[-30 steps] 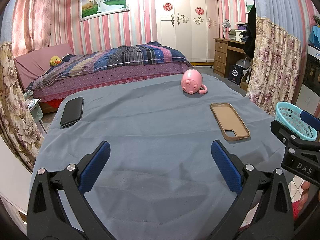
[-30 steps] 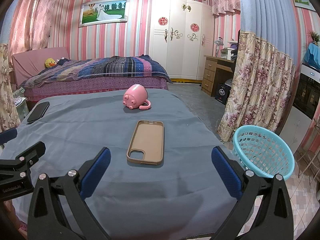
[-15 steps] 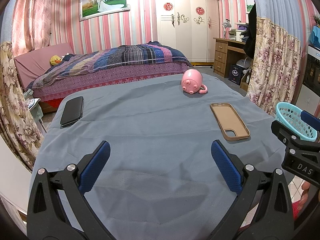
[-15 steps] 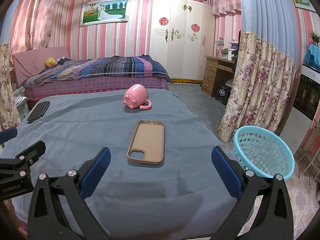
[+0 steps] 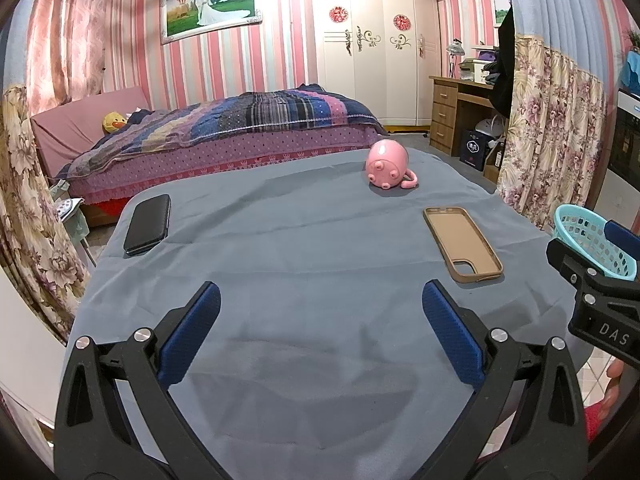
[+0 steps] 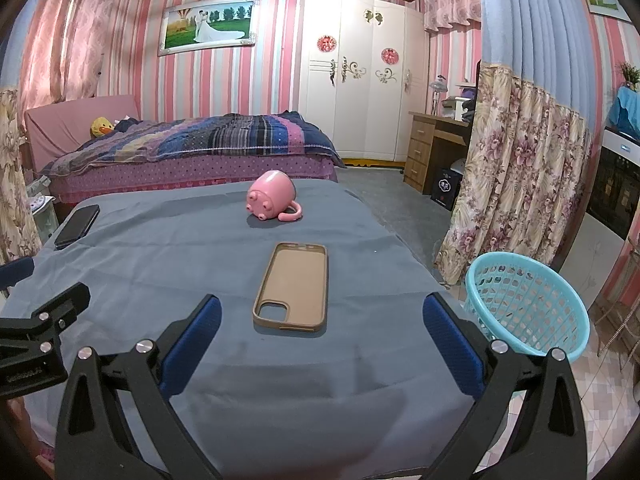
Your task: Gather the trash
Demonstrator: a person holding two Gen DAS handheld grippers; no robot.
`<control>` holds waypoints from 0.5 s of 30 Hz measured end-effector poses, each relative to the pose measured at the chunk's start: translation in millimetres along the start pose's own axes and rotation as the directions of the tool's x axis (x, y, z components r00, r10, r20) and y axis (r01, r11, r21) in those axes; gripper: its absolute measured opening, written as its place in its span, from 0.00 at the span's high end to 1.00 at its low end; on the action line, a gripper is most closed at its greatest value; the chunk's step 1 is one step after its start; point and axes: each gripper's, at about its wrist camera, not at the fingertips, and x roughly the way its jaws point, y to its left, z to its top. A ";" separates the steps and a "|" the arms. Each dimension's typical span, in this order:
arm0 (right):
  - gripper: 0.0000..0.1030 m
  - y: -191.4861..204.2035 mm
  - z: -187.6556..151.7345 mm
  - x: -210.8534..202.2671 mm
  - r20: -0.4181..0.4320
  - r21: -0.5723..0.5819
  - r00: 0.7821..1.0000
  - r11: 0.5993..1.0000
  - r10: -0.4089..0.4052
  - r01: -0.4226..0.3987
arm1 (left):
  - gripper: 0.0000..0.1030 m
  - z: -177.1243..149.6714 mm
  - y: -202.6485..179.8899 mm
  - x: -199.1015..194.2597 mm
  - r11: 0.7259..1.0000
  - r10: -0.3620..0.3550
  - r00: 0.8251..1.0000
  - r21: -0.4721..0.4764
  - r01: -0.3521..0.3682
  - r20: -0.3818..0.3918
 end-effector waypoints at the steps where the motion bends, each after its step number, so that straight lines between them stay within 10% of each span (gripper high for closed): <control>1: 0.04 -0.2 0.0 0.1 0.000 0.000 1.000 1.000 0.000 0.000 | 0.05 -0.1 -0.3 0.0 1.000 0.000 1.000 0.000 0.000 -0.001; 15: 0.04 -0.2 -0.1 0.1 0.001 0.000 1.000 1.000 0.000 0.000 | 0.05 0.1 -1.2 -0.8 1.000 0.000 1.000 0.002 0.000 0.001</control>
